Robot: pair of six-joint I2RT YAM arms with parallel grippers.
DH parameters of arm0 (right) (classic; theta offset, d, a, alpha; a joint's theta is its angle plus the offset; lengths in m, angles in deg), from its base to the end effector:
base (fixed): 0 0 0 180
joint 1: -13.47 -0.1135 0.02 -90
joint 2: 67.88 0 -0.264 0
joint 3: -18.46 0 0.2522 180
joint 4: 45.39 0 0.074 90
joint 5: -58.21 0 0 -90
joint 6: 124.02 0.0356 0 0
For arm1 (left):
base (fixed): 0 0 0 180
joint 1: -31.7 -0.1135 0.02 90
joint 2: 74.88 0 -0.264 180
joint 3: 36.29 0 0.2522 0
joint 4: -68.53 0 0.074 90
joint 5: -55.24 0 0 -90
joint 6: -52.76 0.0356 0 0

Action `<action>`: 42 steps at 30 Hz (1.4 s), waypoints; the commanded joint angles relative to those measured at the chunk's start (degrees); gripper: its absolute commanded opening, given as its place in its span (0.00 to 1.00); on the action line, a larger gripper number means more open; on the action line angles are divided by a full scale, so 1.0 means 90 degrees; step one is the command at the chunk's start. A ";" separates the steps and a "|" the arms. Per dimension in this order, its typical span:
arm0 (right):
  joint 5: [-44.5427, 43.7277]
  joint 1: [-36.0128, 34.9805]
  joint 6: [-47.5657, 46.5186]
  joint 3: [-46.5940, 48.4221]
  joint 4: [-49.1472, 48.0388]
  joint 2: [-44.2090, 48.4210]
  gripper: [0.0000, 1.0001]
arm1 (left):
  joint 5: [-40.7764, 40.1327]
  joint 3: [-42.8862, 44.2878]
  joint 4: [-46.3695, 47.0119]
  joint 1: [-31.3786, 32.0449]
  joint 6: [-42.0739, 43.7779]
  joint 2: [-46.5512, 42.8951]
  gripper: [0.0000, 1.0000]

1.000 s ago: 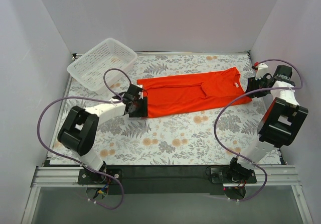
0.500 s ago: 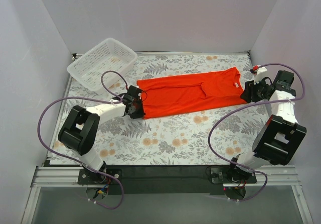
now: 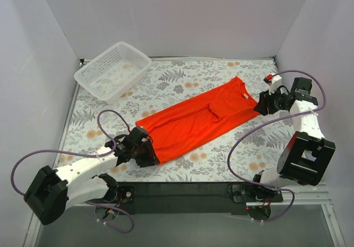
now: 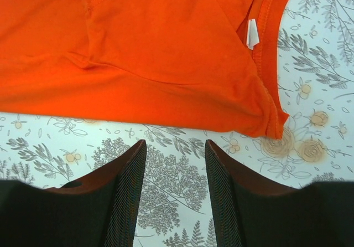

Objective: Fold and stack the t-shirts
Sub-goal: Fold the tshirt

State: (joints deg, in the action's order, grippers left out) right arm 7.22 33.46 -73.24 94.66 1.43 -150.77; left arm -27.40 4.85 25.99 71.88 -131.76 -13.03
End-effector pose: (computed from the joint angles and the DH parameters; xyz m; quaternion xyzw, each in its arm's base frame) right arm 0.2880 -0.0809 0.2644 -0.2526 0.8652 0.1299 0.4132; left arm 0.1350 -0.1200 0.1595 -0.4301 0.8705 -0.2371 0.0313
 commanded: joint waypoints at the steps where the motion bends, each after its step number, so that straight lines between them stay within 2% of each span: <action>1: 0.0226 -0.0112 0.0187 -0.0023 0.0018 -0.0037 0.46 | -0.0152 0.0169 -0.0756 0.0301 -0.1002 -0.0922 0.49; 3: 0.0227 -0.0112 0.0227 0.0016 0.0009 -0.0125 0.46 | -0.0611 0.0540 -0.1332 0.0310 -0.0895 -0.1478 0.65; 6: 0.0217 -0.0112 0.0256 0.0074 -0.0001 -0.0252 0.46 | -0.1136 0.1292 -0.1685 0.0301 -0.0388 -0.1793 0.69; 8: 0.0227 -0.0102 0.0247 0.0094 -0.0011 -0.0340 0.46 | -0.1295 0.1818 -0.1434 0.0301 0.0206 -0.1696 0.70; 9: 0.0256 -0.0111 0.0237 0.0123 -0.0011 -0.0379 0.46 | -0.1344 0.1976 -0.1190 0.0301 0.1244 -0.1541 0.74; 11: 0.0450 -0.0112 0.0198 0.0143 -0.0031 -0.0506 0.46 | -0.1257 0.2230 -0.0228 0.0301 0.2497 -0.0713 0.80; 12: 0.0558 -0.0102 0.0140 0.0153 -0.0031 -0.0545 0.47 | -0.1141 0.2609 0.0089 0.0291 0.3597 -0.0323 0.82; 13: 0.0656 -0.0102 0.0130 0.0162 -0.0031 -0.0613 0.47 | -0.1072 0.2854 0.0343 0.0291 0.4168 0.0638 0.83; 14: 0.0831 -0.0092 0.0130 0.0162 -0.0031 -0.0643 0.47 | -0.1071 0.3224 0.0665 0.0223 0.4551 0.1122 0.83; 15: 0.0919 -0.0063 0.0178 0.0153 -0.0069 -0.0672 0.47 | -0.1023 0.3992 0.0726 0.0126 0.5096 0.1610 0.83; 16: 0.0978 -0.0034 0.0246 0.0153 -0.0099 -0.0702 0.47 | -0.0539 0.4492 0.0736 0.0009 0.5295 0.2156 0.83; 17: 0.1027 -0.0004 0.0343 0.0143 -0.0147 -0.0702 0.47 | -0.0283 0.4903 0.0736 -0.0282 0.5404 0.3032 0.82; 18: 0.1028 0.0083 0.0528 0.0124 -0.0215 -0.0712 0.47 | 0.0039 0.5633 0.0785 -0.0459 0.5482 0.3466 0.82; 20: 0.0940 0.0181 0.0743 0.0007 -0.0459 -0.0741 0.46 | 0.1016 0.6223 0.0970 -0.0907 0.5590 0.4508 0.82; 23: 0.0706 0.0318 0.1193 -0.0101 -0.0781 -0.0838 0.46 | 0.1758 0.7599 0.0883 -0.1231 0.5698 0.5508 0.81; 27: 0.0647 0.0425 0.1457 -0.0238 -0.1046 -0.0917 0.45 | 0.2199 0.9016 0.0649 -0.1359 0.5756 0.7195 0.75; 29: 0.0656 0.0435 0.1477 -0.0257 -0.1046 -0.0946 0.45 | 0.2307 0.9708 0.0425 -0.1369 0.5824 0.7619 0.71; 34: 0.0666 0.0513 0.1506 -0.0306 -0.1085 -0.0936 0.45 | 0.2951 1.0288 0.0355 -0.1418 0.5825 0.8449 0.65; 42: 0.0725 0.0621 0.1497 -0.0404 -0.1105 -0.1034 0.45 | 0.3596 1.0376 0.0434 -0.1408 0.5590 0.8812 0.56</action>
State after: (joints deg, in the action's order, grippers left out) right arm 12.53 38.48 -60.11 91.34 -7.01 -159.62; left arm 0.69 95.82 29.58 59.09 -81.18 67.36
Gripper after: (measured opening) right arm 0.453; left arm 0.567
